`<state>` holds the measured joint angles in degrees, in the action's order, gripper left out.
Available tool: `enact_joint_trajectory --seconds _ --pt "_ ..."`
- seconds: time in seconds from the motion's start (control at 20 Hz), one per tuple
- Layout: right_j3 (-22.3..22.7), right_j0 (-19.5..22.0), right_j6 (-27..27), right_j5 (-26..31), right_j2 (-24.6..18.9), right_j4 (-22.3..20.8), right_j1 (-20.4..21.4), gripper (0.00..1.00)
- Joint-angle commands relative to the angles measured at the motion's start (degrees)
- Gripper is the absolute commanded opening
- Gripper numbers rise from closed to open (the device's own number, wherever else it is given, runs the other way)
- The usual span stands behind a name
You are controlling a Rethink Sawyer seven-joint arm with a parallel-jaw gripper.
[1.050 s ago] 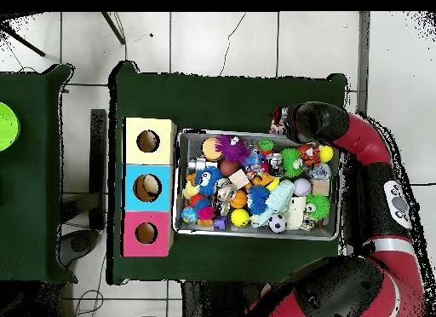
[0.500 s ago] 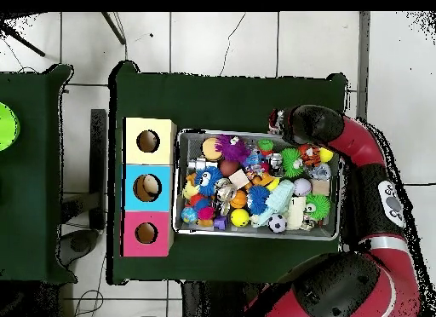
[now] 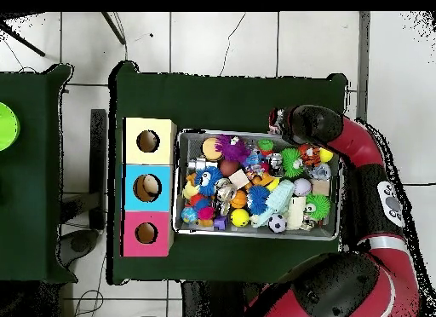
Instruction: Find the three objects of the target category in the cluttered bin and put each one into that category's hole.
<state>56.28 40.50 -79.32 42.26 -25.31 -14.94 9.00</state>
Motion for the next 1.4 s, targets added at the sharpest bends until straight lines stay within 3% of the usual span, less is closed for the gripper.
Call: enact_joint_trajectory --seconds 0.05,0.2,0.45,0.6,1.4 --pt "4.3 0.5 -1.8 -2.1 -2.2 1.2 -1.3 0.0" --pt "5.6 0.4 -2.7 -2.3 -1.8 1.3 0.4 0.0" --pt "9.1 -0.8 -5.2 1.0 -0.5 2.3 9.8 0.0" --pt "9.0 -1.6 -6.1 3.2 0.8 2.4 12.3 0.0" --pt "8.6 -1.8 -5.3 2.2 1.6 3.5 11.1 0.0"
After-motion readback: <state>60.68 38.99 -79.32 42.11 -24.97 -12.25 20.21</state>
